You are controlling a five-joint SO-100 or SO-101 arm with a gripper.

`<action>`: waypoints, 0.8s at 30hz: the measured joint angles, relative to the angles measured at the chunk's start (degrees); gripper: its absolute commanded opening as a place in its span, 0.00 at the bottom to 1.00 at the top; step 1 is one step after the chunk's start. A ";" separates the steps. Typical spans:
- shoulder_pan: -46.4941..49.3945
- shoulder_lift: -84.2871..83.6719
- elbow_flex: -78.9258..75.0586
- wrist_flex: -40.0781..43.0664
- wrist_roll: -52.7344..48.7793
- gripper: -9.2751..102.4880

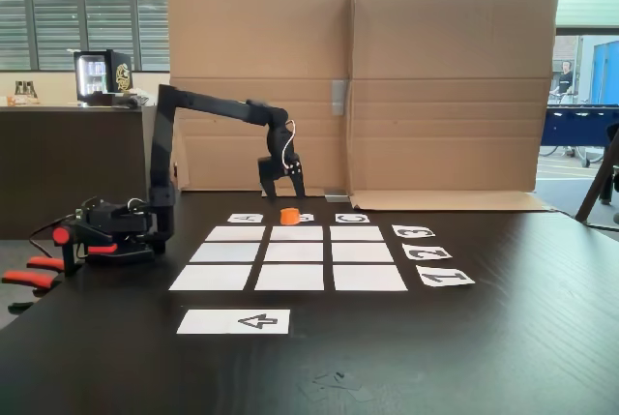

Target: Pick up the round, orange token and place it in the grid on square B3.

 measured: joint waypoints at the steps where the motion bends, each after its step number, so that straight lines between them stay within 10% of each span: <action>1: -0.09 -0.26 -0.35 -0.09 0.00 0.07; 13: -2.02 -7.03 -3.16 -3.16 1.41 0.08; 18: -2.37 -7.03 -3.16 -3.34 1.41 0.41; 24: -2.20 -7.03 -2.64 -3.34 1.41 0.52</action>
